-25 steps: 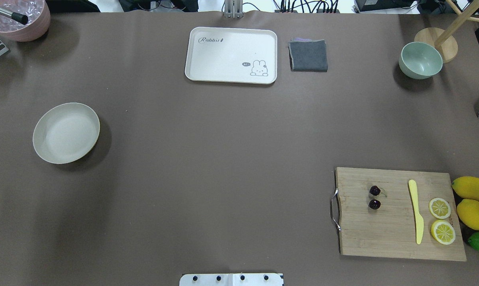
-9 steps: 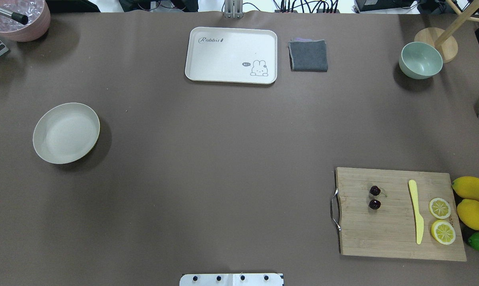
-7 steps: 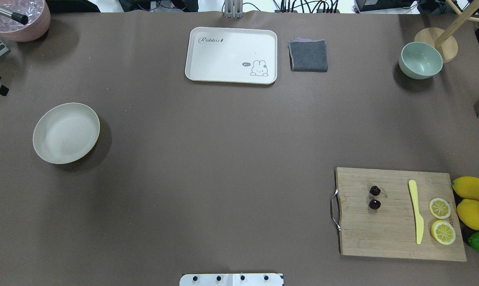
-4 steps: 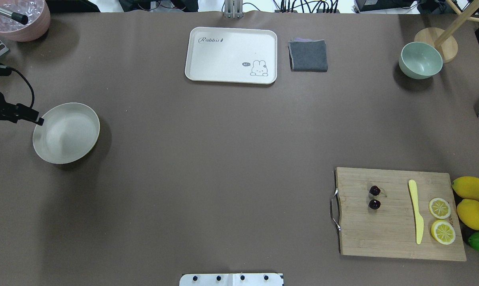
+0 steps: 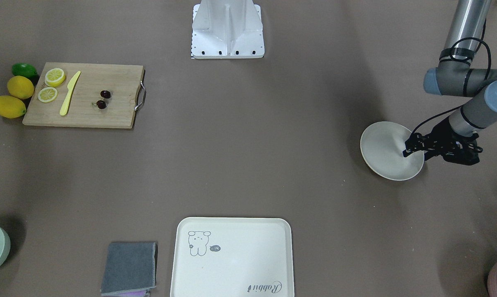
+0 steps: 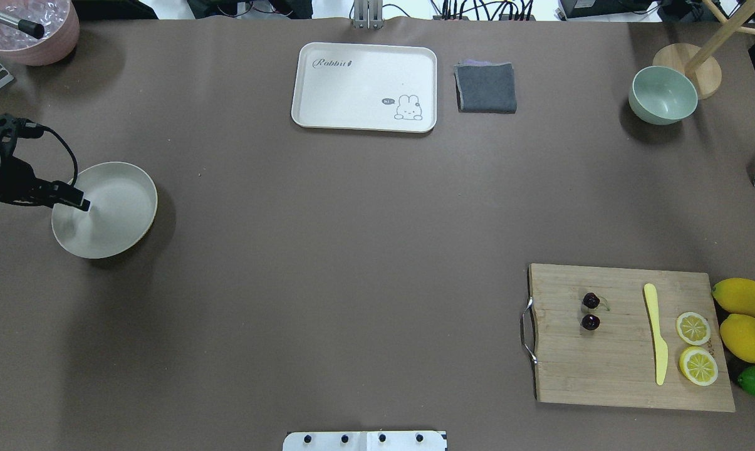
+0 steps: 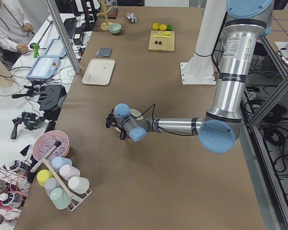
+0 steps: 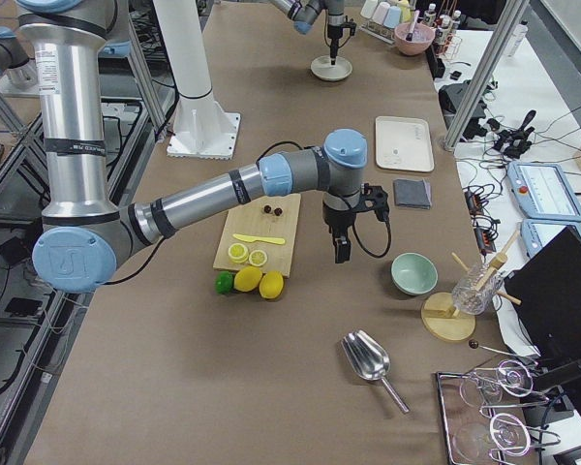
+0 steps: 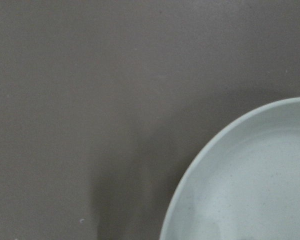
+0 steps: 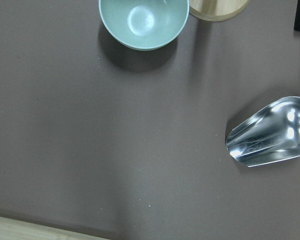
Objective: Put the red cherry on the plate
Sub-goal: 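Move the left gripper down to the white plate's rim and grasp it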
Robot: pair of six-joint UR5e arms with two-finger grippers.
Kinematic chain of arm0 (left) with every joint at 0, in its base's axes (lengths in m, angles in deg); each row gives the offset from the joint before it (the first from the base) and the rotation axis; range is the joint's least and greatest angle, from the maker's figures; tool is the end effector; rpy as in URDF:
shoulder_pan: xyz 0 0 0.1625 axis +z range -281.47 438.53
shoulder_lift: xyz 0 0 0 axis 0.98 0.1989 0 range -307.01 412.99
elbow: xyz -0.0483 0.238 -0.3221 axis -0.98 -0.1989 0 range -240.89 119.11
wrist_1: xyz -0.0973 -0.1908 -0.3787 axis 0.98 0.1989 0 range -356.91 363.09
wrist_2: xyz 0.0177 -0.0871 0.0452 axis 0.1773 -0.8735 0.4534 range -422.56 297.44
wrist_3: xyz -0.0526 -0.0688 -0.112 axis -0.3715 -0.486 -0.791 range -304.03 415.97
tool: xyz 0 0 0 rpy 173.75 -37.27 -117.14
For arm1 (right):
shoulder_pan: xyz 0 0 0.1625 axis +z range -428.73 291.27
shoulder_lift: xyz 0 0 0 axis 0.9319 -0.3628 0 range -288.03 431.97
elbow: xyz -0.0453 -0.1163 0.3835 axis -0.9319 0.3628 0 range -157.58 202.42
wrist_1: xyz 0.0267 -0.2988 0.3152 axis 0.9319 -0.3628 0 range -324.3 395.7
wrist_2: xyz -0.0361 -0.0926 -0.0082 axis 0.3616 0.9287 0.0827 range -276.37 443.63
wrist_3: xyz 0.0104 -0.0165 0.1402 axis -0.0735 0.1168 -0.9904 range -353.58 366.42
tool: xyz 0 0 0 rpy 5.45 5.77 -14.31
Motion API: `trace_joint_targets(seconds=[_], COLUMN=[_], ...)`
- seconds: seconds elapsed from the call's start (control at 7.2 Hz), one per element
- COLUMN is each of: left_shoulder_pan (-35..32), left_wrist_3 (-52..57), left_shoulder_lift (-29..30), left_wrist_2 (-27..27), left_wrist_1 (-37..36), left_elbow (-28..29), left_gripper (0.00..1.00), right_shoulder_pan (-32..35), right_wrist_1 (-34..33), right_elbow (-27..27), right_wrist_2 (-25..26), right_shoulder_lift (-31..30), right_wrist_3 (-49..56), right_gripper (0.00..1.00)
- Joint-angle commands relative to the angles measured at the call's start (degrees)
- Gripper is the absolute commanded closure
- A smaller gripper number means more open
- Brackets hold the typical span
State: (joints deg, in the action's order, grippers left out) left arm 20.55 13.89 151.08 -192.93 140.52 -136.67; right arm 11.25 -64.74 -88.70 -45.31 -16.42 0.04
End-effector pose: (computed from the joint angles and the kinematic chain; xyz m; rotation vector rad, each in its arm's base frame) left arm 0.2907 -0.5432 0.6213 0.1450 0.9508 0.0920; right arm -0.0459 -0.5140 0.4920 0.1073 -0.6999 -0.1337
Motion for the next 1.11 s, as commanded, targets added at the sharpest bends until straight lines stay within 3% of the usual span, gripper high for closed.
trace_joint_targets(seconds=[0.0, 0.97], left_shoulder_pan=[0.14, -7.04], left_wrist_3=[-0.54, -0.98], left_shoulder_lift=[0.26, 1.13], left_wrist_2=[-0.41, -12.78], left_wrist_1=[0.2, -2.5], left_elbow=[-0.42, -2.0], left_gripper=[1.0, 1.0], right_shoulder_pan=[0.0, 0.0], right_wrist_1=[0.07, 0.07], right_elbow=[0.29, 0.29], right_wrist_2=[0.01, 0.01], right_shoulder_lift=[0.07, 0.07], right_wrist_3=[0.32, 0.24], right_gripper=[0.0, 0.0])
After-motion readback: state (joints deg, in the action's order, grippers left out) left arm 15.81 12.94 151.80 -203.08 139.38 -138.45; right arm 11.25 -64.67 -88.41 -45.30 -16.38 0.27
